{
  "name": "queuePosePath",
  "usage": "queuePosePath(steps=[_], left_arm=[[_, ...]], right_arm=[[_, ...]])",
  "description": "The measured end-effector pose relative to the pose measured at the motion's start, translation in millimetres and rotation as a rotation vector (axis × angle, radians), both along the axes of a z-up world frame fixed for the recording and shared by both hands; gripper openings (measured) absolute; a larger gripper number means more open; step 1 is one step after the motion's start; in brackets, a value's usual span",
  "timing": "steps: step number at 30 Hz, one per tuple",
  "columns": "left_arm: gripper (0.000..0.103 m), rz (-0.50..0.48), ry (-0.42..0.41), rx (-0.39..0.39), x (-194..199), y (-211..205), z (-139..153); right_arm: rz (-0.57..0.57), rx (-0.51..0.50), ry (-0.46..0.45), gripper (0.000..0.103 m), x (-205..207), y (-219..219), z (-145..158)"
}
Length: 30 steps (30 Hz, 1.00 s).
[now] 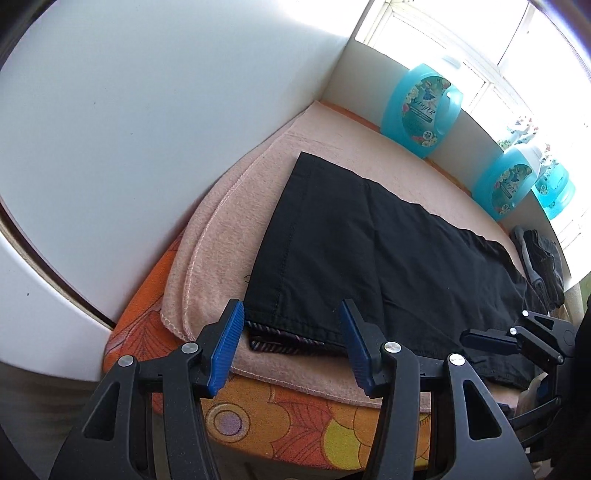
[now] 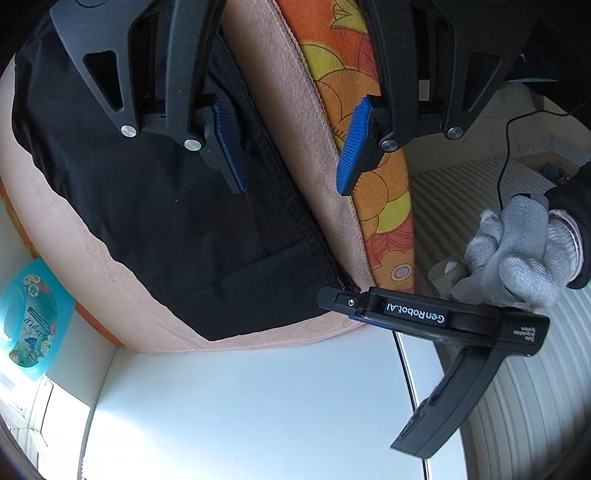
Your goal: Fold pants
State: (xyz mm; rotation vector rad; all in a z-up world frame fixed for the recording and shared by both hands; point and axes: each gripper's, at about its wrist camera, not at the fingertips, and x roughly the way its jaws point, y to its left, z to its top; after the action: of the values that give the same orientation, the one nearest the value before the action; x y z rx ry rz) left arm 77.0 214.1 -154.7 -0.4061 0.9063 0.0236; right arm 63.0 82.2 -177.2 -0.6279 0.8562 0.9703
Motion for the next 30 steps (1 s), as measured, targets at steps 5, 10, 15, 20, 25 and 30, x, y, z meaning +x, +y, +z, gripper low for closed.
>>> queuePosePath(steps=[5, 10, 15, 20, 25, 30], left_arm=[[0.052, 0.019, 0.013, -0.047, 3.4, 13.1, -3.5], [0.052, 0.01, 0.024, -0.059, 5.4, 15.9, -7.1], [0.052, 0.013, 0.019, -0.073, 2.2, 15.9, -7.7], [0.052, -0.009, 0.015, -0.055, 1.7, 3.1, -7.2], [0.044, -0.022, 0.004, 0.046, 4.5, -13.7, -6.9], [0.026, 0.005, -0.013, 0.049, 4.1, -11.0, -9.5]], right_arm=[[0.013, -0.034, 0.002, 0.053, 6.2, 24.4, -15.6], [0.037, -0.049, -0.031, 0.053, 4.0, 35.0, -20.5], [0.011, -0.028, -0.023, 0.044, 10.5, 34.0, -20.0], [-0.05, 0.011, 0.0, 0.023, 23.1, 24.7, -18.8], [-0.068, 0.053, 0.057, 0.021, 30.8, 15.9, -16.9], [-0.081, 0.077, 0.093, 0.021, 36.7, 11.3, -16.7]])
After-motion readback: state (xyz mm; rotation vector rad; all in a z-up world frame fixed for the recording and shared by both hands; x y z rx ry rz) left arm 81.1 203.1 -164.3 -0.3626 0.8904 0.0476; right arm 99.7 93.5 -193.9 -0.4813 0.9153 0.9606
